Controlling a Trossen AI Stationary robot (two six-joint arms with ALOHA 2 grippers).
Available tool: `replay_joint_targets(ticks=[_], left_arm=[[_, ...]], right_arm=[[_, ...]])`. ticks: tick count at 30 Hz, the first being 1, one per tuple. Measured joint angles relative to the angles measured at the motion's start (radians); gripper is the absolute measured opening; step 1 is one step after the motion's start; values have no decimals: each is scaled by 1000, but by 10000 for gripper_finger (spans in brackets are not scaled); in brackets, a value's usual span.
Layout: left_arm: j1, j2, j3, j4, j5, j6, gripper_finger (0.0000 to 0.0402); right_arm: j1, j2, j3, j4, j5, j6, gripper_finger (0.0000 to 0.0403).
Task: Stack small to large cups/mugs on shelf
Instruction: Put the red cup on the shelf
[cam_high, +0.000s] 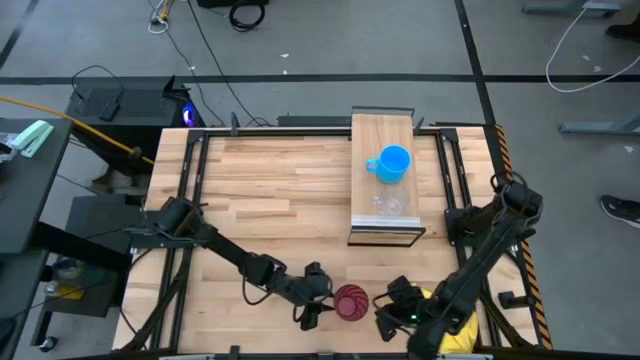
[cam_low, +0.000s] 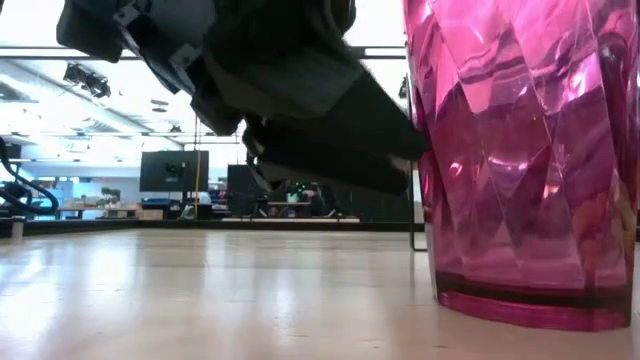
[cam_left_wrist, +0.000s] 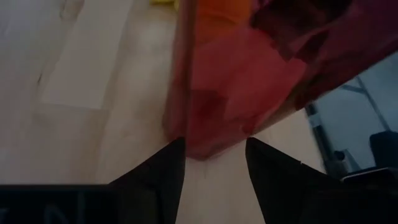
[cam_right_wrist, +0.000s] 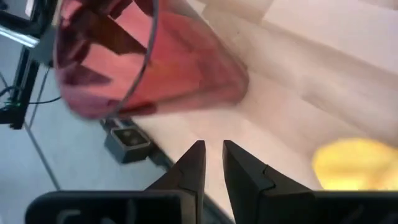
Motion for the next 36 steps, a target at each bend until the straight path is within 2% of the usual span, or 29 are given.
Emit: replay_joint_targets(ticks=[8, 15, 20, 26, 31, 36], left_arm=[[3, 0, 0, -14, 4, 0, 173], [26, 0, 33, -10, 2, 1, 172], [49, 0, 34, -12, 8, 0, 173], [65, 0, 34, -10, 25, 0, 173], [87, 0, 34, 3, 27, 0, 172], [101, 0, 34, 21, 31, 1, 173]], right_arm=[[60, -160, 0, -116, 9, 122, 61], [-28, -247, 26, -127, 12, -39, 61], [-99, -247, 124, -238, -11, -168, 61], [-145, -220, 229, -498, -139, -170, 61], [-156, -191, 255, -513, -171, -178, 61], [-172, -140, 257, -510, -250, -183, 61]])
